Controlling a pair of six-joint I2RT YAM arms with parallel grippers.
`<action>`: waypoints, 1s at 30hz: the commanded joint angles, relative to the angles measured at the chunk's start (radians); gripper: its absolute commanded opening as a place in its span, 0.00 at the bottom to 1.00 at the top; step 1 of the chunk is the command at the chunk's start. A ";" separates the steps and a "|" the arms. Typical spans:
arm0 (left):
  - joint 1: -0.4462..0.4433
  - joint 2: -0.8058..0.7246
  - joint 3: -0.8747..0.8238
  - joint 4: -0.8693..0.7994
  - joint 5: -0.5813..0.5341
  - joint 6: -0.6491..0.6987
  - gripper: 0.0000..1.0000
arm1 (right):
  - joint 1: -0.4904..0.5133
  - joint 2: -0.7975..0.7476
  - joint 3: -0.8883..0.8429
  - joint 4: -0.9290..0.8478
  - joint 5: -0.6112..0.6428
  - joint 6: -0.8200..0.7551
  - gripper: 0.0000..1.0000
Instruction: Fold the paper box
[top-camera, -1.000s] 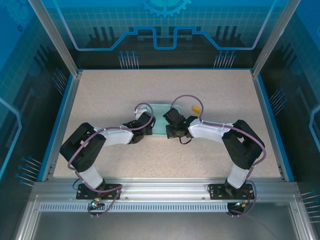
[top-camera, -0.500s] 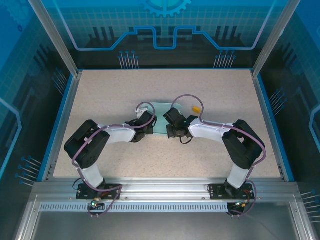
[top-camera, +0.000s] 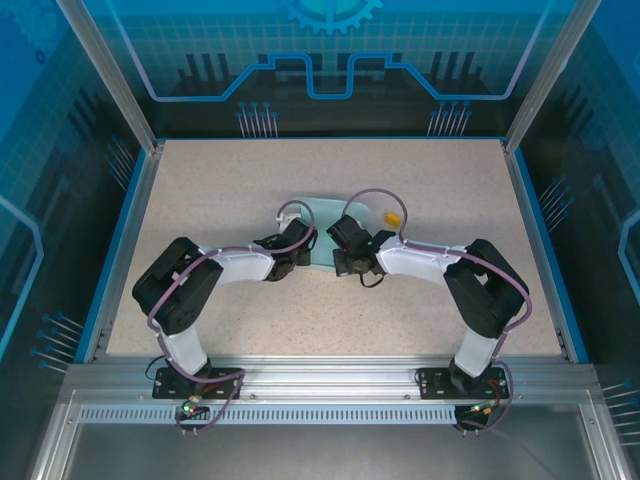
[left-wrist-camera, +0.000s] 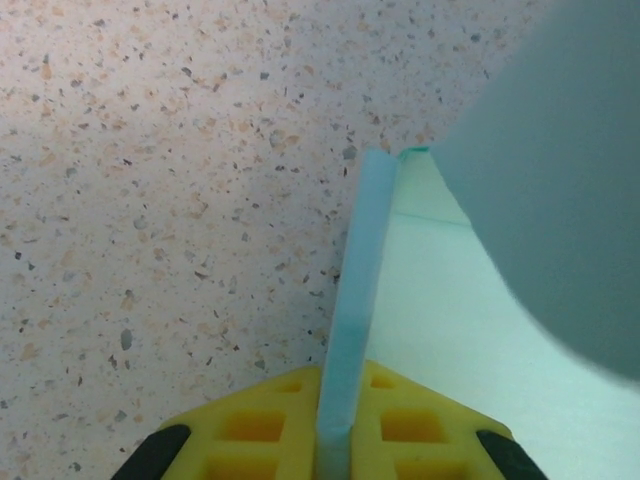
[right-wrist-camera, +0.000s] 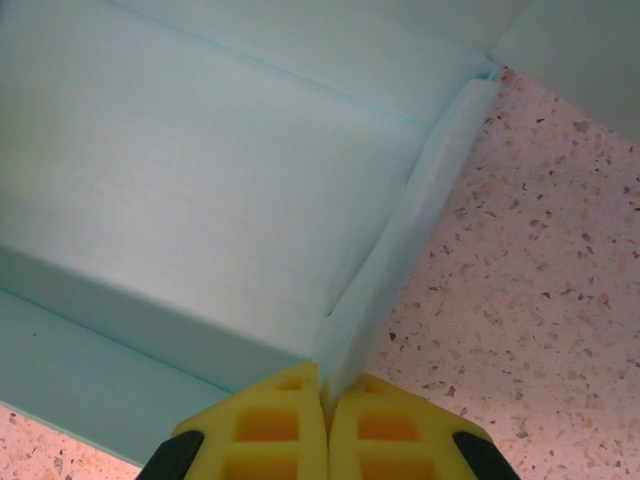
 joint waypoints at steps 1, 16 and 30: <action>-0.045 0.099 -0.018 -0.222 -0.005 0.162 0.08 | 0.029 0.013 0.038 0.061 -0.111 -0.080 0.03; -0.042 0.016 -0.020 -0.200 0.035 0.141 0.20 | 0.024 0.018 0.048 0.028 -0.080 -0.099 0.03; 0.032 -0.172 -0.018 -0.177 0.202 0.096 0.55 | 0.024 0.018 0.053 0.017 -0.063 -0.108 0.03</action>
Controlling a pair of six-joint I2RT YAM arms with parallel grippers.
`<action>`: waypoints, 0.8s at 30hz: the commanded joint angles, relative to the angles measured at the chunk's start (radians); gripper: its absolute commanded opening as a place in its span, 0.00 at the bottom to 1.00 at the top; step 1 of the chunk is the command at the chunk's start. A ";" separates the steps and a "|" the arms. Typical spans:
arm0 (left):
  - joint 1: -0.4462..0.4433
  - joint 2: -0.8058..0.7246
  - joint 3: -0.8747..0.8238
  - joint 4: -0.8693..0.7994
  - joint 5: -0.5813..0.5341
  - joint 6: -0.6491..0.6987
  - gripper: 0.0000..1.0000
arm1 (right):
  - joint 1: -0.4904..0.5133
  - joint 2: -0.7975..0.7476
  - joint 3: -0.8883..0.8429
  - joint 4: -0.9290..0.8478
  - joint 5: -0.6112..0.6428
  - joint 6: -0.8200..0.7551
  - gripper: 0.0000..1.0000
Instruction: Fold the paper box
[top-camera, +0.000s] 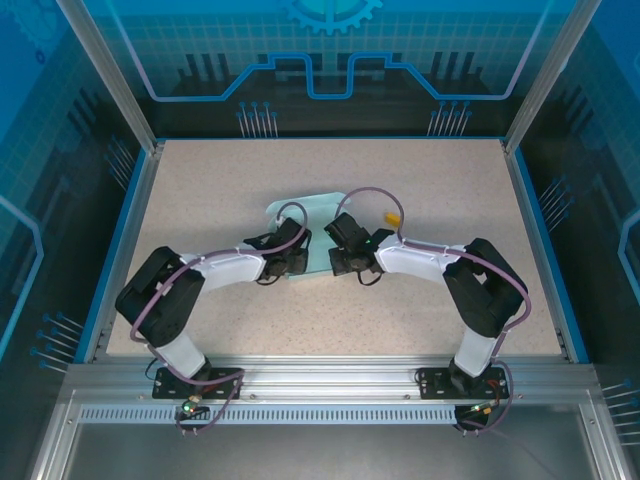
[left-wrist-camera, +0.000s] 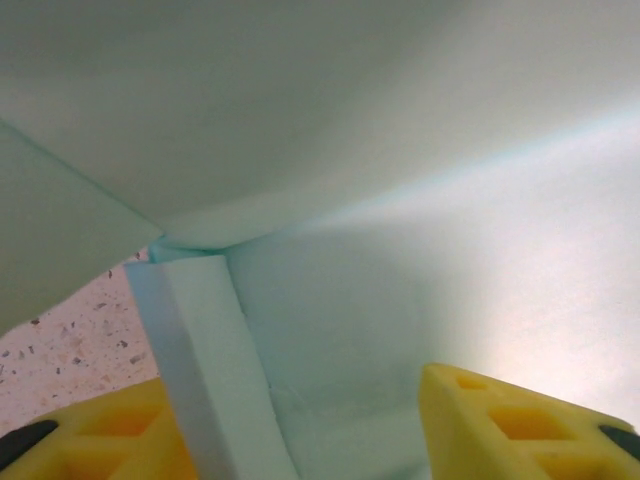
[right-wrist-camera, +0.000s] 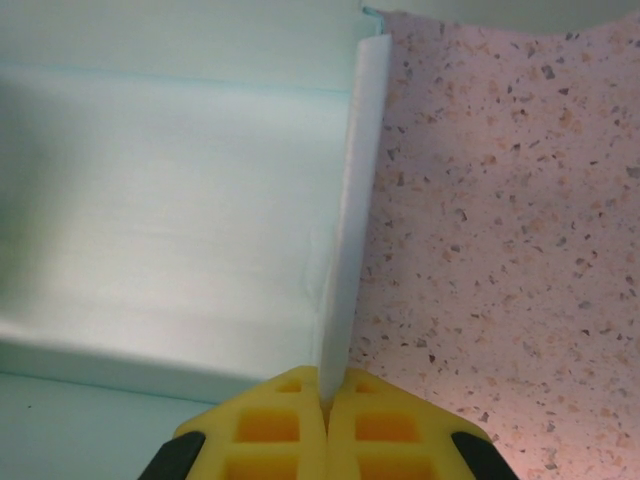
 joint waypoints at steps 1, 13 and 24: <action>0.014 -0.049 -0.008 0.007 0.082 -0.001 0.56 | 0.021 0.010 0.028 0.004 -0.031 -0.034 0.03; 0.049 -0.082 -0.072 0.037 0.150 -0.026 0.69 | 0.023 0.015 0.040 -0.009 -0.008 -0.040 0.03; 0.092 -0.144 -0.177 0.125 0.212 -0.083 0.84 | 0.022 0.019 0.033 -0.009 0.000 -0.036 0.03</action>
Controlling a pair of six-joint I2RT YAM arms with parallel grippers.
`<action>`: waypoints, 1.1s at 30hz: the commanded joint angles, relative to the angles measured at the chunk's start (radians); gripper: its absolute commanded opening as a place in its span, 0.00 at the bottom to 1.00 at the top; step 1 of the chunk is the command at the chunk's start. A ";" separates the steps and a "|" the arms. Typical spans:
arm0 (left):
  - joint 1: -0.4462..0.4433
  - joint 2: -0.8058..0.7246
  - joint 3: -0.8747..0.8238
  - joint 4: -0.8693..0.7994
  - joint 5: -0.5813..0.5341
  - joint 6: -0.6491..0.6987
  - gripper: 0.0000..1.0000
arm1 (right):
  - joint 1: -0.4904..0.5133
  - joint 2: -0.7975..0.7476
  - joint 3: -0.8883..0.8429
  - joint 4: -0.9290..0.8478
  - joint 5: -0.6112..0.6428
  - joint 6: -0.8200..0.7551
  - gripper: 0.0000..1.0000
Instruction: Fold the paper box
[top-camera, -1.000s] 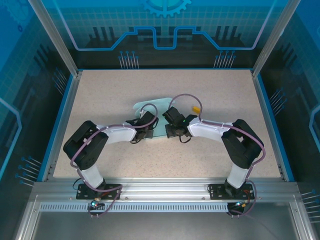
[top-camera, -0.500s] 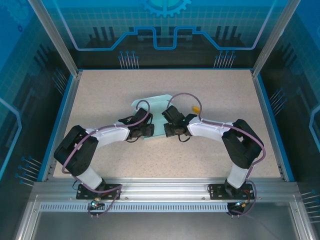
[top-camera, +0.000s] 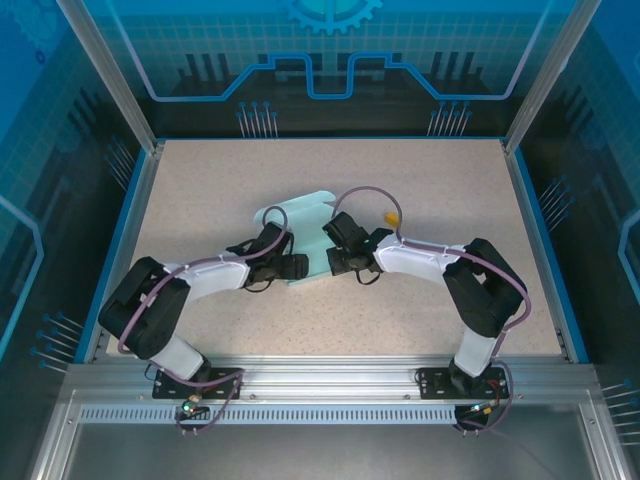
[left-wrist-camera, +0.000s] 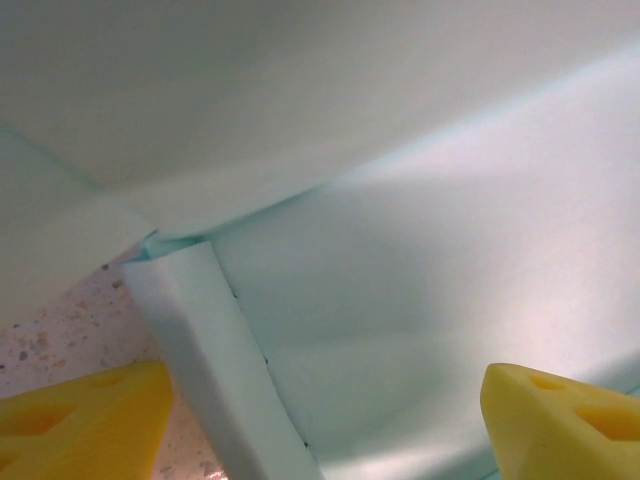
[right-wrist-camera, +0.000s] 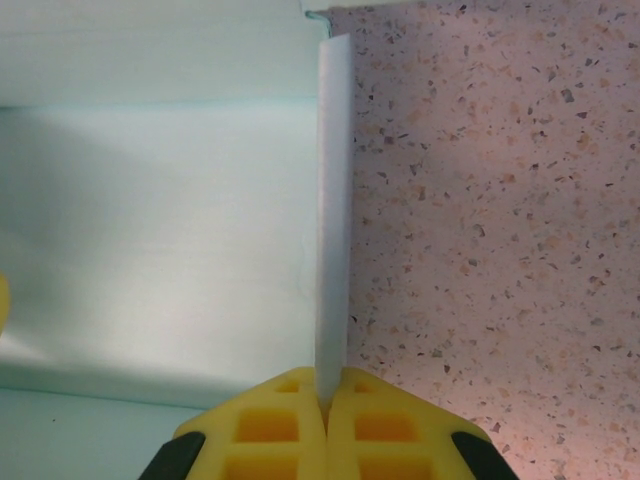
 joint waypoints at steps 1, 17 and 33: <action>0.023 -0.055 -0.046 0.046 0.031 -0.047 0.84 | 0.016 0.017 0.021 -0.007 -0.002 -0.007 0.03; 0.083 -0.231 -0.162 0.099 0.180 -0.079 0.92 | 0.008 0.006 0.018 -0.013 0.000 -0.003 0.03; 0.127 -0.389 -0.180 0.016 0.210 -0.061 0.93 | -0.045 -0.036 0.007 -0.030 -0.011 -0.025 0.03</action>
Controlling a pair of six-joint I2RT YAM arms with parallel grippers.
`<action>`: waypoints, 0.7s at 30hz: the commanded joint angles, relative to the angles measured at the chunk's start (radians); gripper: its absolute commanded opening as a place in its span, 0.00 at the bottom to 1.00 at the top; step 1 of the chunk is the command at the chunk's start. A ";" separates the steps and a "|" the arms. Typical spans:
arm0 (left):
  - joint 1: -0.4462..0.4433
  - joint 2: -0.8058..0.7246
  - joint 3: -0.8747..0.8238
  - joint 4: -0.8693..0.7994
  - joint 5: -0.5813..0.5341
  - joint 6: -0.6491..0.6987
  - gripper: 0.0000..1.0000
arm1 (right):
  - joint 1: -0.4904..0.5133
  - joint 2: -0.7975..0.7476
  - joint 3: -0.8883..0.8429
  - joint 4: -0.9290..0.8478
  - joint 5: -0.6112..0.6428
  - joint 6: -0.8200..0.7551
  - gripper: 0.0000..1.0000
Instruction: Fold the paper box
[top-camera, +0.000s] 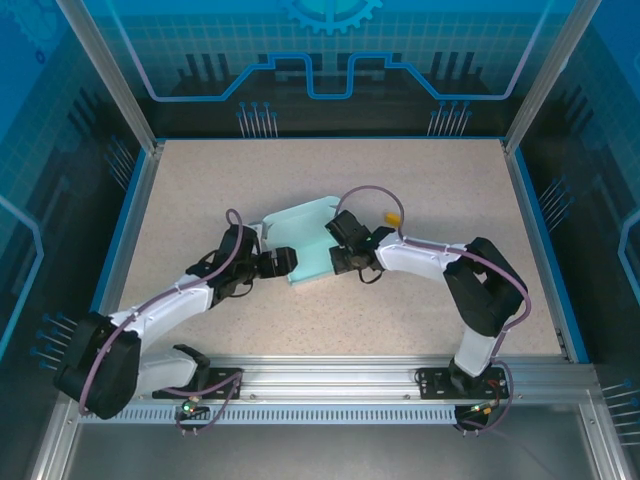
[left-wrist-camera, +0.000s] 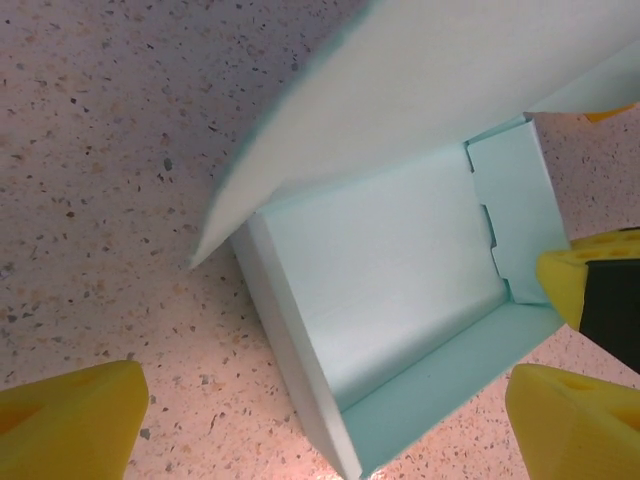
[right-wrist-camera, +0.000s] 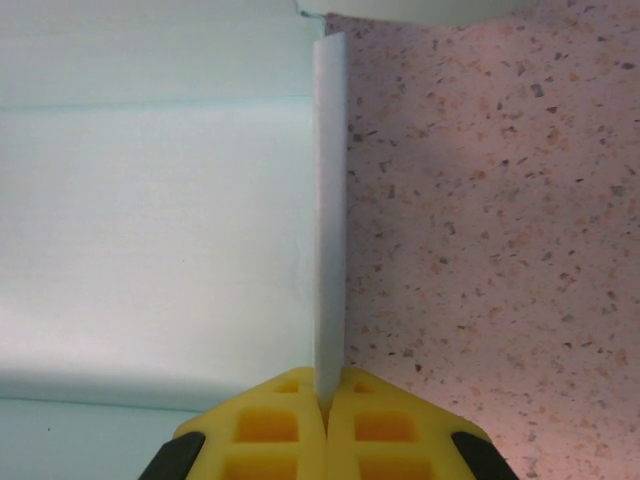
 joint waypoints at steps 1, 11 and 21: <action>0.010 -0.034 -0.010 -0.037 0.025 0.013 0.93 | -0.024 -0.042 0.005 -0.017 -0.011 -0.020 0.03; 0.011 -0.053 -0.002 -0.030 0.038 0.032 0.91 | -0.008 -0.078 -0.012 -0.014 0.055 -0.029 0.03; 0.011 -0.080 0.016 -0.099 0.053 0.047 0.90 | 0.092 -0.079 0.015 -0.055 0.277 -0.071 0.03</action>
